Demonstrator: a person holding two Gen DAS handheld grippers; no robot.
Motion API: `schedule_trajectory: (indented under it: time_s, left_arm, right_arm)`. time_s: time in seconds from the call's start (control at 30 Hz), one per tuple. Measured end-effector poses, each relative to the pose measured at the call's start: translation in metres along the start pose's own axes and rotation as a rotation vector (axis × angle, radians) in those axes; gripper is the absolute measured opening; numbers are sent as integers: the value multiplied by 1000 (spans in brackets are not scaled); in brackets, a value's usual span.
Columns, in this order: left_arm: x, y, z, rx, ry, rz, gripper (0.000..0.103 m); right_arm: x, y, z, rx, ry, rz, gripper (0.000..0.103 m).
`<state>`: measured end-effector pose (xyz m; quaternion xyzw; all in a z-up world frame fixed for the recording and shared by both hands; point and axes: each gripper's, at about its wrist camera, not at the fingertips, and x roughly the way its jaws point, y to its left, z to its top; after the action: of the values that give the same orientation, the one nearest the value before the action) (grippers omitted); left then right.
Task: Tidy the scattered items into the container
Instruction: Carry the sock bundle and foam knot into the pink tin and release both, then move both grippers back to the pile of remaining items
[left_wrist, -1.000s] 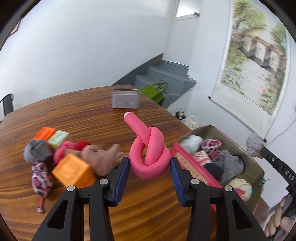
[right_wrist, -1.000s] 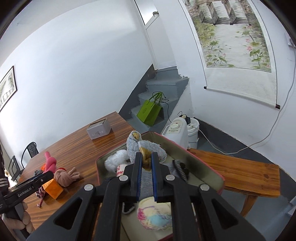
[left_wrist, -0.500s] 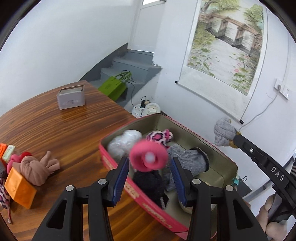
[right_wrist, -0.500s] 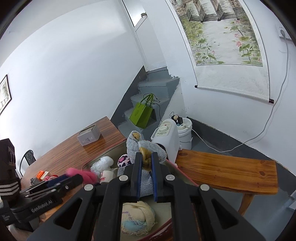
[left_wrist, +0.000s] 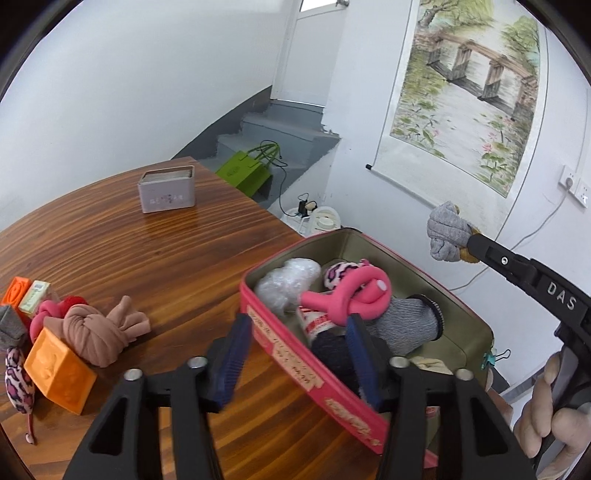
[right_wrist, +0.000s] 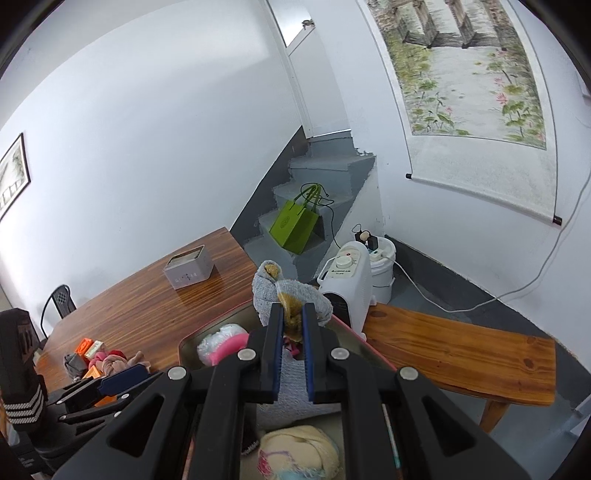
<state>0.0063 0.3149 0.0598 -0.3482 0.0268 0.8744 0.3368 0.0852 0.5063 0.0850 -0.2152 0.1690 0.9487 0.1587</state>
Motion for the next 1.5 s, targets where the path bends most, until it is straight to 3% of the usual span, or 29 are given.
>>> schedule_trajectory:
  time_s: [0.17,0.33,0.4,0.47,0.57,0.6,0.7,0.77,1.07,1.27,1.5]
  left_arm:
    - [-8,18,-3,-26,-11,16,63]
    - [-17,41,-5,-70,-21,41,63]
    - [-21,51,-6,-87,-27,52,63]
    - [-26,64,-7,-105,-34,68,63]
    - [-35,82,-8,-134,-44,99,63]
    - [-38,89,-9,-146,-48,111,64]
    - [-53,111,-12,-191,-78,148,82]
    - [-64,127,-15,-223,-99,185,82]
    - [-111,202,-34,-348,-138,324,82]
    - [-132,235,-49,-393,-158,376,82]
    - [-139,261,-73,-436,-125,408,82]
  right_arm:
    - [21,10,8,-15,50,-12,17]
    - [31,10,8,10,82,-14,18]
    - [30,13,5,12,82,-9,24]
    - [27,17,3,9,78,-4,43]
    - [22,27,1,1,56,3,62]
    - [21,32,1,-5,50,9,64]
    - [16,50,-1,-29,38,42,70]
    - [14,65,-5,-51,37,69,74]
    - [25,131,-36,-151,108,203,78]
    - [36,176,-59,-234,176,310,78]
    - [51,215,-82,-291,266,421,78]
